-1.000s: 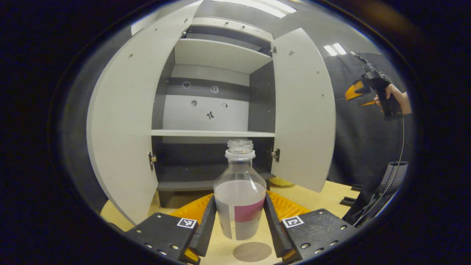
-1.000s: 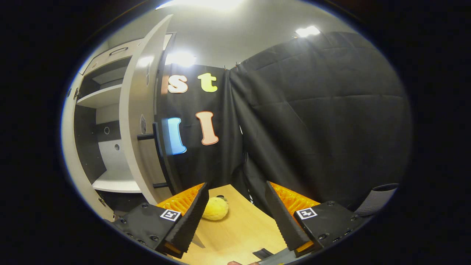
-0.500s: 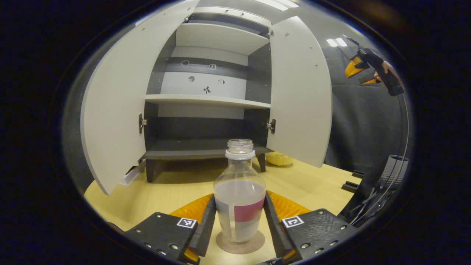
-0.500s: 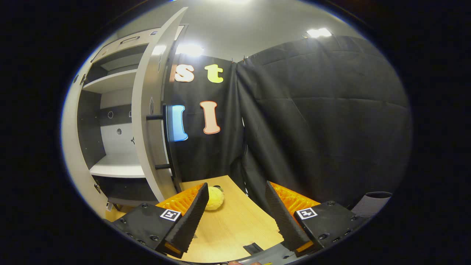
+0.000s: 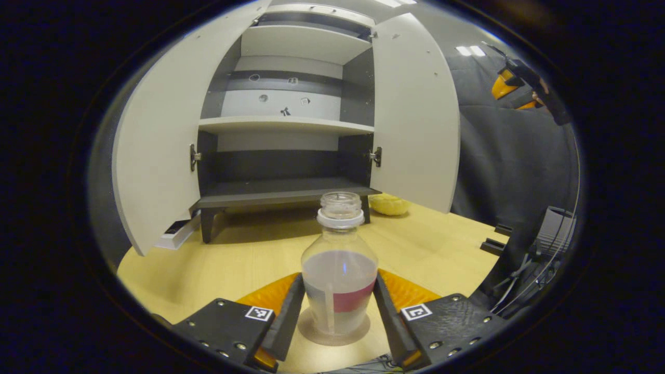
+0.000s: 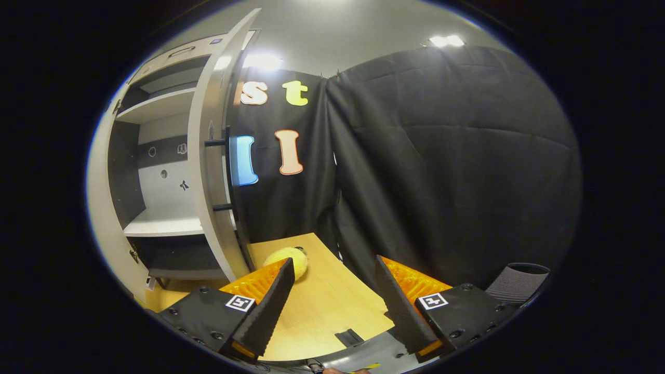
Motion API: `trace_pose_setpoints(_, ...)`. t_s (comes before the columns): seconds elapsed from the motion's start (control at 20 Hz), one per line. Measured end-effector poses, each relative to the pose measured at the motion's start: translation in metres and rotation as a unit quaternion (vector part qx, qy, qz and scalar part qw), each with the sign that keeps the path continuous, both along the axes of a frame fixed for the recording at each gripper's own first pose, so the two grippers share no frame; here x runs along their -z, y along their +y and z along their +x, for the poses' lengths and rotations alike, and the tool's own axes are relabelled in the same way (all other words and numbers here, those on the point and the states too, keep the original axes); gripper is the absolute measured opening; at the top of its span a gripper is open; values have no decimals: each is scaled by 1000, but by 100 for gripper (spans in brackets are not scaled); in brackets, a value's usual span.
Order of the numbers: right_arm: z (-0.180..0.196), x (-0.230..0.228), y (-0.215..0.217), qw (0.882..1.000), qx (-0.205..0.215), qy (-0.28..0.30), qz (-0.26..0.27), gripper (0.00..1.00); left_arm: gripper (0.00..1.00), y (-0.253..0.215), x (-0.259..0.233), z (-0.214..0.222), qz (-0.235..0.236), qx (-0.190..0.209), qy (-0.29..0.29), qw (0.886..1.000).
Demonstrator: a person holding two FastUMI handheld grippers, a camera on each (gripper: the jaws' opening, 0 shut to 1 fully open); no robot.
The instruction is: Grasp the bottle in the cabinet with the left hand and place it on the coaster, then close the right door with the right hand and the left door with the left hand.
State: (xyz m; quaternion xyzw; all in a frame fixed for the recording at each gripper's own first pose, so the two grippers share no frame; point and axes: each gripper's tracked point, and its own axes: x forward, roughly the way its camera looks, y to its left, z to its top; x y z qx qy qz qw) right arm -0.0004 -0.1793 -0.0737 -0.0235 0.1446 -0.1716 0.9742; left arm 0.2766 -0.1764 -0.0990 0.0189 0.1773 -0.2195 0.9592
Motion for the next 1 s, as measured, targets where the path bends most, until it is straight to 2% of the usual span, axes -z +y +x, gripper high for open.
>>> trace_pose_setpoints(0.1, -6, 2, -3, 1000, 11, -5, 15, 98, 100, 4, -15, -1, -4, -4, -1, 1000)
trace_pose_setpoints(0.25, -2, 5, -11, 999, 22, -14, 29, 98, 89, 7, -55, -11, -21, -3, -8, 1000)
trace_pose_setpoints(0.3, 2, 6, -14, 999, 23, -18, 35, 98, 95, 8, -71, -16, -31, -7, -11, 999)
trace_pose_setpoints(0.5, 24, 3, -19, 998, 13, -34, 48, 98, 95, 15, -142, -36, -61, -38, -31, 997)
trace_pose_setpoints(0.75, 59, -19, -21, 996, -29, -59, 59, 98, 95, 30, -240, -27, -60, -107, -80, 989)
trace_pose_setpoints(0.8, 67, -24, -20, 995, -38, -65, 62, 92, 95, 30, -259, -22, -59, -115, -90, 988)
trace_pose_setpoints(0.85, 73, -28, -19, 994, -48, -69, 64, 98, 100, 32, -274, -17, -55, -124, -95, 986)
trace_pose_setpoints(0.9, 80, -33, -16, 993, -62, -73, 65, 98, 89, 34, -290, -11, -49, -138, -100, 984)
trace_pose_setpoints(0.95, 86, -37, -11, 992, -77, -76, 62, 98, 95, 36, -305, -8, -42, -152, -104, 982)
trace_pose_setpoints(1.0, 94, -42, -7, 991, -94, -79, 58, 98, 95, 38, -318, -6, -35, -164, -109, 980)
